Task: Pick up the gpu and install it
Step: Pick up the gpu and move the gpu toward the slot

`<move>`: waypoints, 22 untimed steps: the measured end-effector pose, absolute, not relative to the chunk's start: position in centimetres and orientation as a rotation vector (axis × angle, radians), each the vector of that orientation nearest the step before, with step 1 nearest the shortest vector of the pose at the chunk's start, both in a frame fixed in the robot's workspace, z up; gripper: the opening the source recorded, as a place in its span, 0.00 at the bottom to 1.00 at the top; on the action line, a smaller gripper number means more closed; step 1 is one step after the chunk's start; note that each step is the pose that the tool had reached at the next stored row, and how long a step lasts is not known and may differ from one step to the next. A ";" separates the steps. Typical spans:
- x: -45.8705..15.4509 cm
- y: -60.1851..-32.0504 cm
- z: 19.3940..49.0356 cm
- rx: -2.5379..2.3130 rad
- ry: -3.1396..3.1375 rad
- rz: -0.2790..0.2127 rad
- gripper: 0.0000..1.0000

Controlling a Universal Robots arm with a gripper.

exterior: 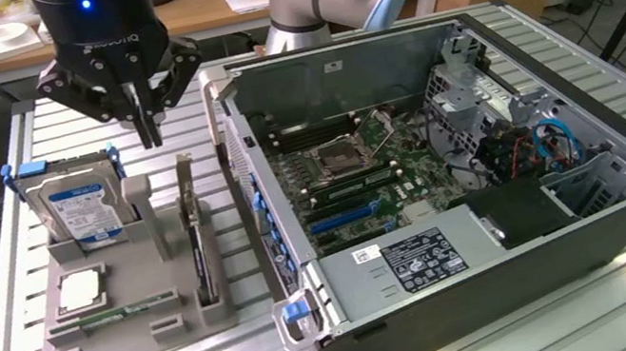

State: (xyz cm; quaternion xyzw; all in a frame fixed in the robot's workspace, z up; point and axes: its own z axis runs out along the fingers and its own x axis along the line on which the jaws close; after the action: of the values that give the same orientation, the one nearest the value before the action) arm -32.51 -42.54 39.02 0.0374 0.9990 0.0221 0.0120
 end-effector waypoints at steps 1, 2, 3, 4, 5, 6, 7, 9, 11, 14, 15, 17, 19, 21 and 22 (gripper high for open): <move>-32.5 -42.5 39.0 0.117 3.115 0.069 0.16; -32.5 -42.5 39.0 0.117 3.115 0.069 0.23; -32.5 -42.5 39.0 0.117 3.115 0.069 0.29; -32.5 -42.5 39.0 0.117 3.115 0.069 0.29; -32.5 -42.5 39.0 0.117 3.115 0.069 0.29; -32.5 -42.5 39.0 0.117 3.115 0.069 0.36; -32.5 -42.5 39.0 0.117 3.115 0.069 0.36; -32.5 -42.5 39.0 0.117 3.115 0.069 0.36; -32.5 -42.5 38.8 0.117 3.114 0.072 0.36; -32.6 -42.5 38.4 0.117 3.114 0.076 0.36; -32.6 -42.5 38.2 0.116 3.114 0.076 0.36; -32.6 -42.5 37.9 0.116 3.113 0.076 0.36; -32.7 -42.5 37.7 0.116 3.112 0.076 0.36; -32.7 -42.5 37.4 0.116 3.111 0.076 0.36; -32.7 -42.5 37.3 0.116 3.111 0.076 0.36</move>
State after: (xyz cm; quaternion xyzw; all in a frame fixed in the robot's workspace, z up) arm -32.72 -42.54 37.28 0.0374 0.9989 0.0245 0.0139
